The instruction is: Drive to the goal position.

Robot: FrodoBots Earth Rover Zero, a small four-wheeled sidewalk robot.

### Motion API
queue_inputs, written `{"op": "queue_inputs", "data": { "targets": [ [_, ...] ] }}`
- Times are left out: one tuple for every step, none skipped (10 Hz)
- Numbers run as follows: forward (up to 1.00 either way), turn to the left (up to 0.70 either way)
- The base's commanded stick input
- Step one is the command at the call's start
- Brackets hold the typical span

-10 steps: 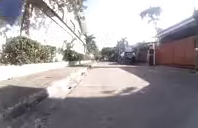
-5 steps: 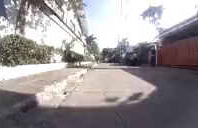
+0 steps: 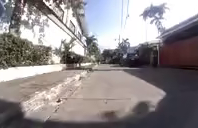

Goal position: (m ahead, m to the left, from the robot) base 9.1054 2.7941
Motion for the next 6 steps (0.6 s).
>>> {"op": "queue_inputs", "data": {
  "targets": [
    [0.70, -0.03],
    [0.70, -0.03],
    [0.70, -0.03],
    [0.70, -0.03],
    [0.70, -0.03],
    [0.70, -0.03]
  ]
}}
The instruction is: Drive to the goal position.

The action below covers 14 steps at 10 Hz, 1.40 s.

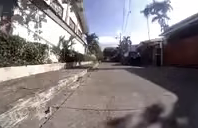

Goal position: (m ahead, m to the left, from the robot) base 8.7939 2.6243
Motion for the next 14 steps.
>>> {"op": "queue_inputs", "data": {
  "targets": [
    [0.70, -0.03],
    [0.70, -0.03],
    [0.70, -0.03],
    [0.70, -0.03],
    [0.70, -0.03],
    [0.70, -0.03],
    [0.70, -0.03],
    [0.70, -0.03],
    [0.70, -0.03],
    [0.70, -0.03],
    [0.70, -0.03],
    [0.70, -0.03],
    [0.70, -0.03],
    [0.70, -0.03]
  ]
}}
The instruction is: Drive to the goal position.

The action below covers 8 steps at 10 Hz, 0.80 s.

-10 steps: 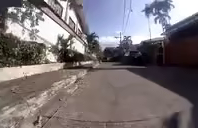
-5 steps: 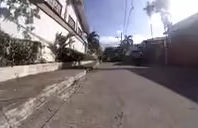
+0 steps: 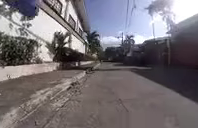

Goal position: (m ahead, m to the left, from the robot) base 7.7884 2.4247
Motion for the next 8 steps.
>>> {"op": "queue_inputs", "data": {
  "targets": [
    [0.70, -0.03],
    [0.70, -0.03],
    [0.70, -0.03],
    [0.70, -0.03],
    [0.70, -0.03],
    [0.70, -0.03],
    [0.70, -0.03],
    [0.70, -0.03]
  ]
}}
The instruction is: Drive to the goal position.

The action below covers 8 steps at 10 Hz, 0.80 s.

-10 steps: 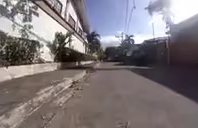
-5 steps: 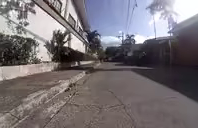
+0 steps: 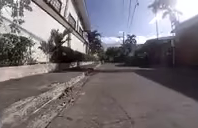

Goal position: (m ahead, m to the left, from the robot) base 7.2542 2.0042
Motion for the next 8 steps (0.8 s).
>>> {"op": "queue_inputs", "data": {
  "targets": [
    [0.70, -0.03],
    [0.70, -0.03],
    [0.70, -0.03],
    [0.70, -0.07],
    [0.70, -0.35],
    [0.70, -0.35],
    [0.70, -0.35],
    [0.70, -0.34]
  ]
}}
